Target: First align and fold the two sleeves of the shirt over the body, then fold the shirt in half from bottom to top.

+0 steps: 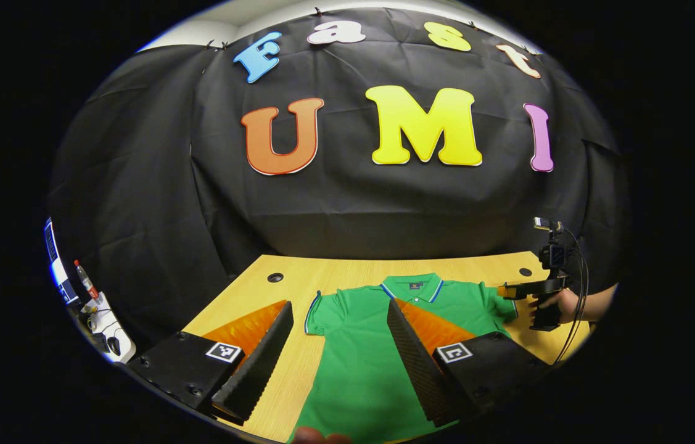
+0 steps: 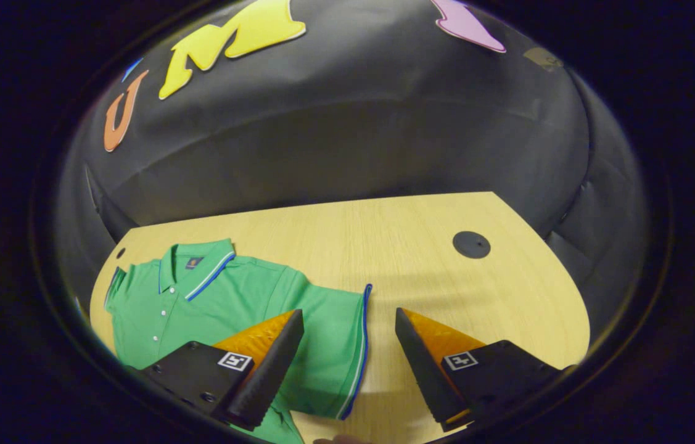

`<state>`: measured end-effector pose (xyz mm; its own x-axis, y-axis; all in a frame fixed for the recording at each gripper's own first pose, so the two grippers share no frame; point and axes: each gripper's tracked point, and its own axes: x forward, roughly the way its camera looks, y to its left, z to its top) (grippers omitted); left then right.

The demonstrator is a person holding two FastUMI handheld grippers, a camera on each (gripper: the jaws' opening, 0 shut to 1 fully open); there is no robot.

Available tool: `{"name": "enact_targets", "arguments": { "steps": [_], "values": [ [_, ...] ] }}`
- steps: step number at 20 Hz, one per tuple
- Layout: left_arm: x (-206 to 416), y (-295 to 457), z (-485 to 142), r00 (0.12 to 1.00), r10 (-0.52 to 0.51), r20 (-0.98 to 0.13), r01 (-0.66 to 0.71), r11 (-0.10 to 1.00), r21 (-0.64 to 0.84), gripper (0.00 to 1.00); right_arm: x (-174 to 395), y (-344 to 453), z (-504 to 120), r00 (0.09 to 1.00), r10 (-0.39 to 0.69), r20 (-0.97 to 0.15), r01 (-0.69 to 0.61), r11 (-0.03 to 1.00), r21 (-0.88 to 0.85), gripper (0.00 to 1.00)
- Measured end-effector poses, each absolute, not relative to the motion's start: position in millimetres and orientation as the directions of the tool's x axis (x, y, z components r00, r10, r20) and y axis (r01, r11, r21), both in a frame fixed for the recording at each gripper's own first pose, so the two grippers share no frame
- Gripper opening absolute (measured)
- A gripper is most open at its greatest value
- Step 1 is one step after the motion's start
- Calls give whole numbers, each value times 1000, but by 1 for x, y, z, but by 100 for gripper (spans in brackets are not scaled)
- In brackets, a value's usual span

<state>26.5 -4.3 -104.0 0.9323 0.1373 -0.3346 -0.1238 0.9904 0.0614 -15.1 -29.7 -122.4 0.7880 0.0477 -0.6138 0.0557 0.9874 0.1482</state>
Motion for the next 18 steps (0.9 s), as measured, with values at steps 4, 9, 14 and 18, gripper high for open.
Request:
{"name": "enact_targets", "arguments": {
  "steps": [4, 9, 14, 18],
  "values": [
    [25, -6, -109, 928, 142, -345, -125, 990, 71, 99, -16, -21, -130, 773, 71, -631, 49, 984, 171, 94],
    [20, -5, -113, 921, 149, -361, -133, 989, 70, 99, -6, -28, -130, 786, 21, -617, 84, 986, 141, 53],
    [17, -3, -117, 915, 157, -371, -139, 988, 73, 99, -5, -36, -132, 772, -58, -633, 135, 988, 75, 5],
    [13, 0, -119, 914, 161, -372, -144, 987, 72, 99, -7, -35, -130, 766, -56, -641, 147, 985, 89, 5]
  ]
}}
